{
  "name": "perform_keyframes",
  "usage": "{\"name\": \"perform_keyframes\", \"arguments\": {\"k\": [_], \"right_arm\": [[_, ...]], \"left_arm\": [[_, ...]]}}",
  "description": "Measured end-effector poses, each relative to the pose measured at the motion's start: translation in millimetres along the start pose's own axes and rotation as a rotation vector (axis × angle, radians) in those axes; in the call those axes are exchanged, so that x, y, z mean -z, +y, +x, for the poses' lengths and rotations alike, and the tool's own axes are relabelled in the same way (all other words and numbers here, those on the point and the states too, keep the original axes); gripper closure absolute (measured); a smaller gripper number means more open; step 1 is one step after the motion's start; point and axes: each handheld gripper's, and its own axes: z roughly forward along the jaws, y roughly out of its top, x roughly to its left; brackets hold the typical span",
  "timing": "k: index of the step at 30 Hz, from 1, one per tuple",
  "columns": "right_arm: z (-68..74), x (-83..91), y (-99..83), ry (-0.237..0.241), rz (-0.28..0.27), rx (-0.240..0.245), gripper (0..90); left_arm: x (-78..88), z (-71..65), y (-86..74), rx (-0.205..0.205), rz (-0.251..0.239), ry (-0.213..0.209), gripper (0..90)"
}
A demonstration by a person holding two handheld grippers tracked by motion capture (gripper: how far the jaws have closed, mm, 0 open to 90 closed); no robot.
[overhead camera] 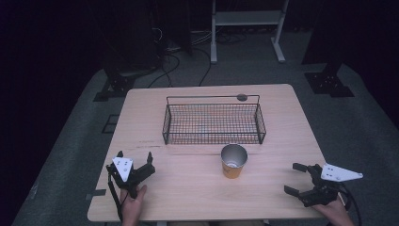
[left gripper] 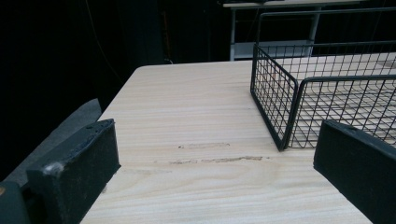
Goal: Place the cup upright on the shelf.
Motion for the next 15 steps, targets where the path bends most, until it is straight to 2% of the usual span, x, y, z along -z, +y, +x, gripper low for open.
{"name": "perform_keyframes", "arguments": {"k": [15], "right_arm": [[10.4,-8.3,9.3,0.016,0.003,0.023,2.2]], "left_arm": [[0.7,0.8,-0.1,0.008,0.000,-0.008,0.0]]}}
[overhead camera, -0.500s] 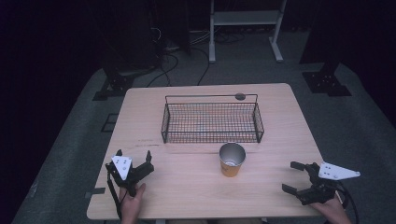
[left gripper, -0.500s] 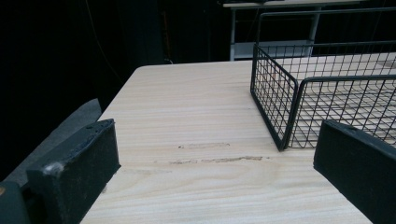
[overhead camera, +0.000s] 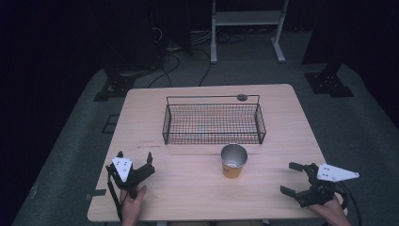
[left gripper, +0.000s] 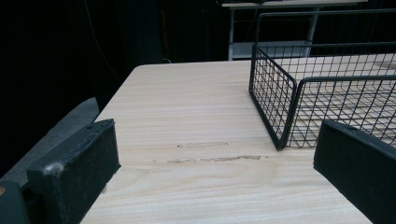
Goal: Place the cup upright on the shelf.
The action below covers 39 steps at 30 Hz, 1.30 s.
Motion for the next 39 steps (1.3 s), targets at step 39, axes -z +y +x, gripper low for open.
{"name": "perform_keyframes", "arguments": {"k": [39], "right_arm": [[17.1,-50.1,37.5,0.080,0.062,0.022,1.2]], "left_arm": [[0.7,0.0,-0.2,-0.002,-0.002,-0.005,0.0]]}}
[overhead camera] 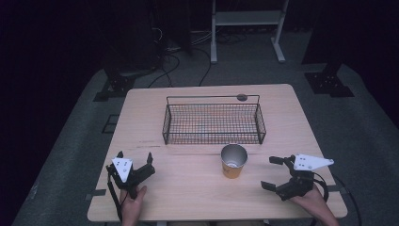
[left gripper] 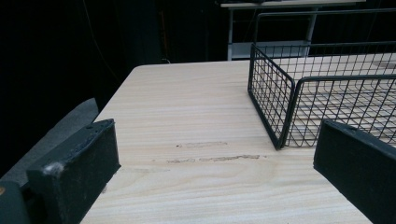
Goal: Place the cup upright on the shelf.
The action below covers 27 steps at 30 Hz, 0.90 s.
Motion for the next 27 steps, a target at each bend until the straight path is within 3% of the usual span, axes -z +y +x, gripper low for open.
{"name": "perform_keyframes", "arguments": {"k": [12,27], "right_arm": [[-3.3,-20.2,13.5,-0.002,0.035,0.019,1.2],[-7.1,-34.8,20.3,-0.010,0.056,0.007,1.1]], "left_arm": [[0.1,1.0,0.0,0.003,0.001,-0.003,0.0],[0.1,1.1,0.0,0.003,-0.001,-0.004,0.0]]}}
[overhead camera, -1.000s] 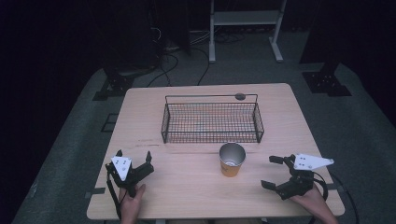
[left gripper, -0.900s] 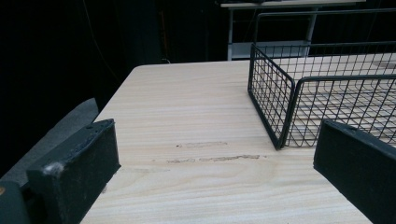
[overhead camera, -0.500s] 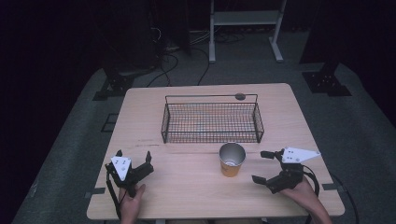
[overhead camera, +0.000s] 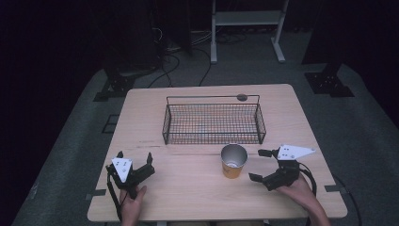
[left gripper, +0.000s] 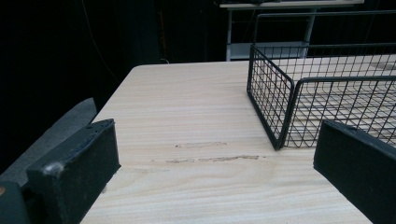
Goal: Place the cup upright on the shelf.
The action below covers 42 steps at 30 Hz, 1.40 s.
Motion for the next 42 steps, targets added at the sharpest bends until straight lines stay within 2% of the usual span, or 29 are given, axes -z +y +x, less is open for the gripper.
{"name": "perform_keyframes", "arguments": {"k": [6,11,25,30,42], "right_arm": [[-0.6,-4.9,6.3,-0.019,0.023,0.007,0.0],[-0.4,-11.5,12.8,-0.012,0.028,0.015,0.0],[3.5,-38.3,16.9,0.012,0.062,0.020,0.0],[2.9,-44.5,16.0,0.022,0.052,0.001,0.0],[2.8,-55.2,16.2,0.028,0.047,-0.005,0.0]], "left_arm": [[0.1,-0.2,0.0,-0.001,0.000,0.000,0.0],[0.1,0.1,0.0,0.001,-0.001,0.000,0.0],[0.1,-0.3,-0.1,0.001,-0.002,0.001,0.0],[0.2,-0.4,-0.1,0.000,-0.002,0.001,0.0],[0.2,-0.8,-0.1,-0.001,-0.002,0.003,0.0]]}}
